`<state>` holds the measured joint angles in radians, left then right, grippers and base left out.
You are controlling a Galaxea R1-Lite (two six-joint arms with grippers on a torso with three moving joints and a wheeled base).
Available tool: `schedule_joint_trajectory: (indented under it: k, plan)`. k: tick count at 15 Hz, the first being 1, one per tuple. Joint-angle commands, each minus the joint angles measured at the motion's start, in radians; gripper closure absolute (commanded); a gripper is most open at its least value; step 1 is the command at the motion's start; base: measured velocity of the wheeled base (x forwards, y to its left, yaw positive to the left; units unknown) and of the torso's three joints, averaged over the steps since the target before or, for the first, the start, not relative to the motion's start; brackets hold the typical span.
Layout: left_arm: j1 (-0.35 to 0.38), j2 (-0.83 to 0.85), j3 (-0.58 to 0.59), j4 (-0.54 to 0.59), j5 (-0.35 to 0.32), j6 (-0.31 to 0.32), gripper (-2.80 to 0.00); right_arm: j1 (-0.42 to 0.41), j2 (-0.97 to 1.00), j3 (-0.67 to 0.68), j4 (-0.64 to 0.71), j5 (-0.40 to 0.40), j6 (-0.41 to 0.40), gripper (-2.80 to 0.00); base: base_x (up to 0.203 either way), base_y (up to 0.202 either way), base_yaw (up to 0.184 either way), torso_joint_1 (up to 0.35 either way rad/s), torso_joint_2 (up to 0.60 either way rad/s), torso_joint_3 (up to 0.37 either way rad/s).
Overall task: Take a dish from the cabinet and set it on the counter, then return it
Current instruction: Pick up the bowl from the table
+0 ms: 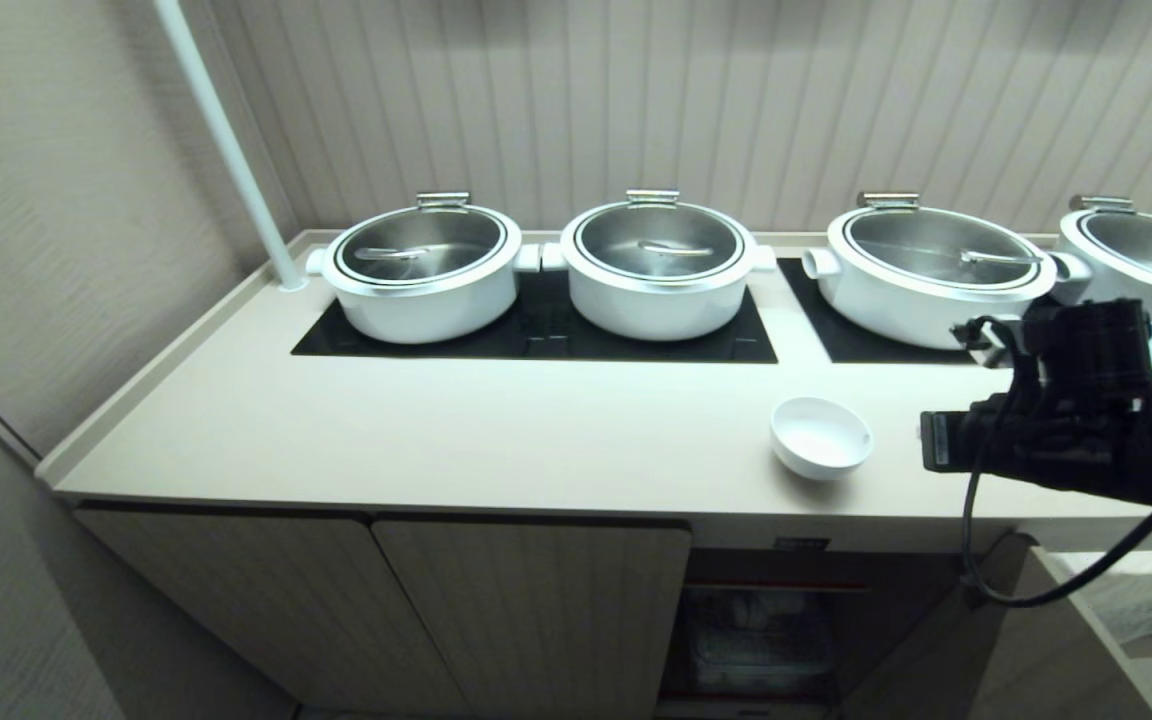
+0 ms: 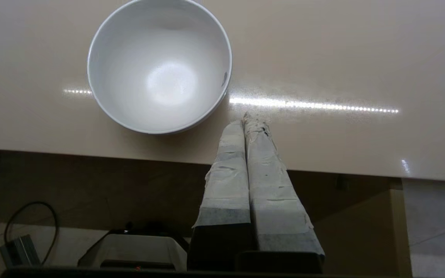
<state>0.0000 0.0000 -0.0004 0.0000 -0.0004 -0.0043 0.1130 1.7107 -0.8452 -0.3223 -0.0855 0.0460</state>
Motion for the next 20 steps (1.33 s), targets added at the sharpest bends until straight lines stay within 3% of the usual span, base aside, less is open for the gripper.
schedule_joint_trajectory:
  k: [1,12,20]
  plan:
    - [0.0,0.0,0.0,0.0,0.0,0.0,0.0,0.001,-0.055,0.035,-0.019,0.002,0.0,0.0,0.0,0.0,0.0,0.0,0.0,0.0]
    - [0.0,0.0,0.0,0.0,0.0,0.0,0.0,0.001,-0.417,0.302,-0.02,0.004,0.002,0.0,0.0,0.0,0.0,0.0,0.0,0.0]
    - [0.0,0.0,0.0,0.0,0.0,0.0,0.0,0.001,-0.522,0.416,-0.022,0.005,-0.005,0.0,0.0,0.0,0.0,0.0,0.0,0.0]
